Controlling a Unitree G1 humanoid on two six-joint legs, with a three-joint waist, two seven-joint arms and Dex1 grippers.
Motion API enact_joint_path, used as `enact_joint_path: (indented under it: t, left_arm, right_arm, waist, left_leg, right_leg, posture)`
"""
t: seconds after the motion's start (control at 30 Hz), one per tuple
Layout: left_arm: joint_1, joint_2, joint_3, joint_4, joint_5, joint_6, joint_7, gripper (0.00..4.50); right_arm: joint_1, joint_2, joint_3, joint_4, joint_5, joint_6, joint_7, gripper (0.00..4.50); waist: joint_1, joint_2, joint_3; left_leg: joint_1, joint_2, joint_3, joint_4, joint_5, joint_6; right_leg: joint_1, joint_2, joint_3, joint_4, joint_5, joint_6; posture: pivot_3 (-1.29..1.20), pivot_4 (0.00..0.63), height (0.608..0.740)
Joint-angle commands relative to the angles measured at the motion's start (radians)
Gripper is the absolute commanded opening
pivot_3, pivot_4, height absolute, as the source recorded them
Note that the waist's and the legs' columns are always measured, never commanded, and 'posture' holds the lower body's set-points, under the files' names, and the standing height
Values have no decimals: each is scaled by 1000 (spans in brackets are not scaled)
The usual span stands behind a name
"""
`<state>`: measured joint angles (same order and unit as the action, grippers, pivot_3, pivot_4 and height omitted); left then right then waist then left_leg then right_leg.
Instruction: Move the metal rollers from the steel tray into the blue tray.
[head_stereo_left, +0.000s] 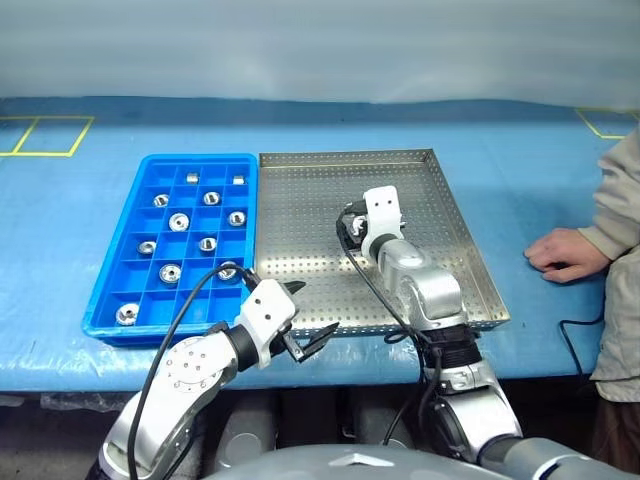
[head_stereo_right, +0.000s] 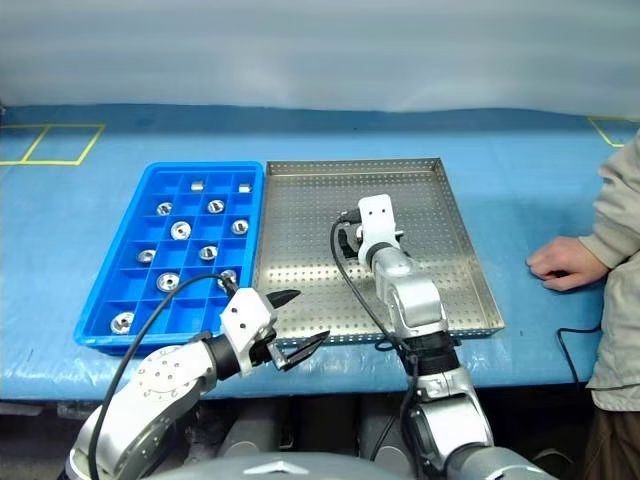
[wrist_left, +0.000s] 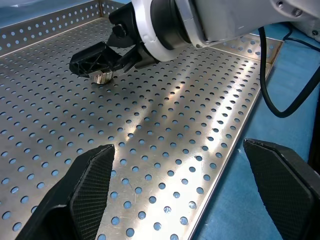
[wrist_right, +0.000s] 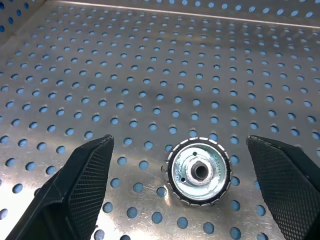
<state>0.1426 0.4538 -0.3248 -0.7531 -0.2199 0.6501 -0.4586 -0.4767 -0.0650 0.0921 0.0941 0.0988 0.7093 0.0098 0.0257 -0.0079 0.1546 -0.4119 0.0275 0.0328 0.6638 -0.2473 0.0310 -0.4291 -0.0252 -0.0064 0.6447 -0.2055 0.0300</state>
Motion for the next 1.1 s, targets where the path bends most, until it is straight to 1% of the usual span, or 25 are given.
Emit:
enact_joint_path:
  t: [0.03,0.07,0.17,0.27,0.33,0.37,0.4,0.57,0.7,0.8,1.0,1.1]
  left_arm:
    - [-2,-6,-5,-19,-7,-7,2,4500]
    - [-2,-5,-5,-18,-6,-8,2,4500]
    - [-2,-3,-6,-19,0,-8,4,4500]
    - [-3,-2,-1,-22,7,-12,10,4500]
    - [-2,-2,2,-21,9,-14,13,4500]
    - [-1,-4,3,-21,10,-15,16,4500]
    - [1,-6,3,-21,10,-17,18,4500]
    - [17,-17,6,-29,33,-34,55,4500]
    - [54,-19,26,-36,54,-65,85,4500]
    - [98,-20,64,-43,66,-90,108,4500]
    - [215,-23,155,-82,79,-135,148,4500]
    - [264,-27,182,-104,84,-143,160,4500]
  right_arm:
    - [-35,10,-9,71,-18,-79,11,4488]
    - [-38,13,-13,88,-20,-94,13,4488]
    - [-41,17,-30,134,-24,-123,9,3861]
    - [-35,17,-37,130,-25,-132,11,2920]
    - [-28,20,-45,111,-18,-128,17,2172]
    - [-25,19,-42,100,-19,-121,21,1874]
    - [-23,16,-34,88,-24,-115,26,1704]
    - [-34,10,19,-43,-23,-42,76,1712]
    - [-91,-6,114,-171,-14,86,162,1712]
    - [-141,3,172,-228,1,155,214,1712]
    - [-194,47,261,-287,30,237,284,1712]
    - [-205,66,287,-298,50,287,310,1712]
  waist:
    - [1,0,0]
    - [2,0,0]
    - [3,0,0]
    - [4,0,0]
    - [4,0,0]
    - [4,0,0]
    - [3,0,0]
    - [4,0,0]
    - [5,0,0]
    - [9,0,0]
    - [37,0,0]
    - [56,0,0]
  left_leg:
    - [0,0,0,0,0,0]
    - [0,0,0,0,0,0]
    - [0,0,0,0,0,0]
    - [0,0,0,0,0,0]
    - [0,0,0,0,0,0]
    - [0,0,0,0,0,0]
    - [0,0,0,0,0,0]
    - [0,0,0,0,0,0]
    - [0,0,0,-1,0,0]
    - [0,1,0,-1,0,0]
    - [0,0,-2,-1,0,0]
    - [-1,0,-2,-1,0,0]
  right_leg:
    - [0,0,0,0,0,0]
    - [0,0,0,0,0,0]
    - [0,0,1,0,1,1]
    - [0,0,1,0,1,1]
    - [0,0,1,0,1,1]
    - [0,0,1,0,1,1]
    - [0,0,1,0,1,1]
    - [0,0,1,0,2,0]
    - [-1,0,1,0,1,1]
    - [-1,0,0,1,1,1]
    - [-1,-1,-2,0,0,0]
    - [-1,-2,-2,-1,0,-1]
  posture:
    - [143,150,740]
    - [148,150,740]
    - [150,150,740]
    - [159,150,740]
    - [159,150,740]
    - [159,150,740]
    - [159,150,740]
    - [183,150,740]
    - [209,150,740]
    - [242,150,740]
    - [308,150,740]
    - [332,150,740]
